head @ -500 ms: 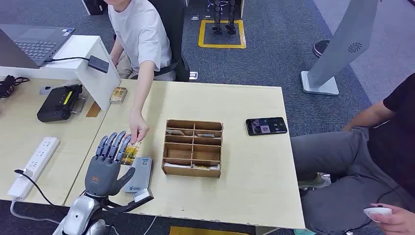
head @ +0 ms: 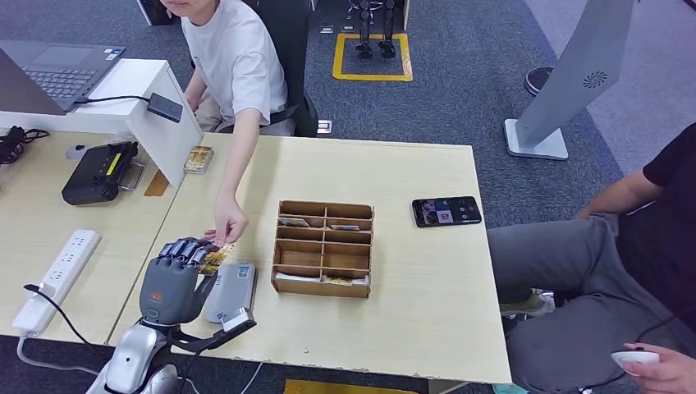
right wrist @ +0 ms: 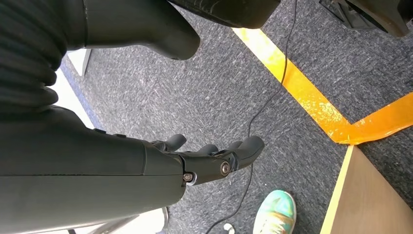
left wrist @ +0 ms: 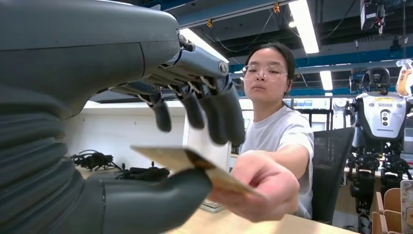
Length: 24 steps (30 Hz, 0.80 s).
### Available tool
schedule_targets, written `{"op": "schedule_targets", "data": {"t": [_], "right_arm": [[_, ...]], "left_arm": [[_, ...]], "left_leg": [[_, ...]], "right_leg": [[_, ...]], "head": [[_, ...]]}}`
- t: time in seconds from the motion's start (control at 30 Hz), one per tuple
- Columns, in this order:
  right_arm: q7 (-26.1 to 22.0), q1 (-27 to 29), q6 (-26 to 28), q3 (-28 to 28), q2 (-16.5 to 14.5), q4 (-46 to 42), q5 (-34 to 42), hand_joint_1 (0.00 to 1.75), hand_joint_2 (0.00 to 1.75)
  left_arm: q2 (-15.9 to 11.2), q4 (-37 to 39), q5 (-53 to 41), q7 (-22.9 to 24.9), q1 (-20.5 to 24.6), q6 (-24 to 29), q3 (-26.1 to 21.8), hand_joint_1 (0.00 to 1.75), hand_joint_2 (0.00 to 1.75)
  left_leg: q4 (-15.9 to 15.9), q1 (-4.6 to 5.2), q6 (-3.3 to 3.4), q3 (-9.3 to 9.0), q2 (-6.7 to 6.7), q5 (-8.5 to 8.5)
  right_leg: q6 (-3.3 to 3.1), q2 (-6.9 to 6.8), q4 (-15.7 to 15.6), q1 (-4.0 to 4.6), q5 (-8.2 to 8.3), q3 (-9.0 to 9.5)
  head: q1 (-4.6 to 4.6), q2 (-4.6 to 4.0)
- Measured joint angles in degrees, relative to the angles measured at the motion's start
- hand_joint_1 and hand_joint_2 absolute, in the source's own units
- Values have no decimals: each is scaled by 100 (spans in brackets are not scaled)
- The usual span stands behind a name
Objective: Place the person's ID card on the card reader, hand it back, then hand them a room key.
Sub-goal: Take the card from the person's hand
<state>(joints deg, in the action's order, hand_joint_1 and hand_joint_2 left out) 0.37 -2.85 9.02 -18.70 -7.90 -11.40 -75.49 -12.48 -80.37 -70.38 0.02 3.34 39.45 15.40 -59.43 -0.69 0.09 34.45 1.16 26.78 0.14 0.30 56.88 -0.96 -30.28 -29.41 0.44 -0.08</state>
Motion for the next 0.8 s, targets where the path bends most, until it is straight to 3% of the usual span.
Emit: {"op": "schedule_targets", "data": {"t": [0.6, 0.8], "right_arm": [[-2, 1, -3, 79, 5, -4, 177, 0, 175], [-21, 3, -21, 202, 19, -32, 332, 0, 175]], "left_arm": [[-7, 4, 379, 22, 75, 1, 5, 175, 175], [-87, 2, 1741, -889, 76, -104, 71, 175, 175]], "left_leg": [[0, 0, 0, 0, -1, 0], [0, 0, 0, 0, -1, 0]], "right_leg": [[0, 0, 0, 0, 0, 0], [0, 0, 0, 0, 0, 0]], "head": [[0, 0], [-1, 1]]}}
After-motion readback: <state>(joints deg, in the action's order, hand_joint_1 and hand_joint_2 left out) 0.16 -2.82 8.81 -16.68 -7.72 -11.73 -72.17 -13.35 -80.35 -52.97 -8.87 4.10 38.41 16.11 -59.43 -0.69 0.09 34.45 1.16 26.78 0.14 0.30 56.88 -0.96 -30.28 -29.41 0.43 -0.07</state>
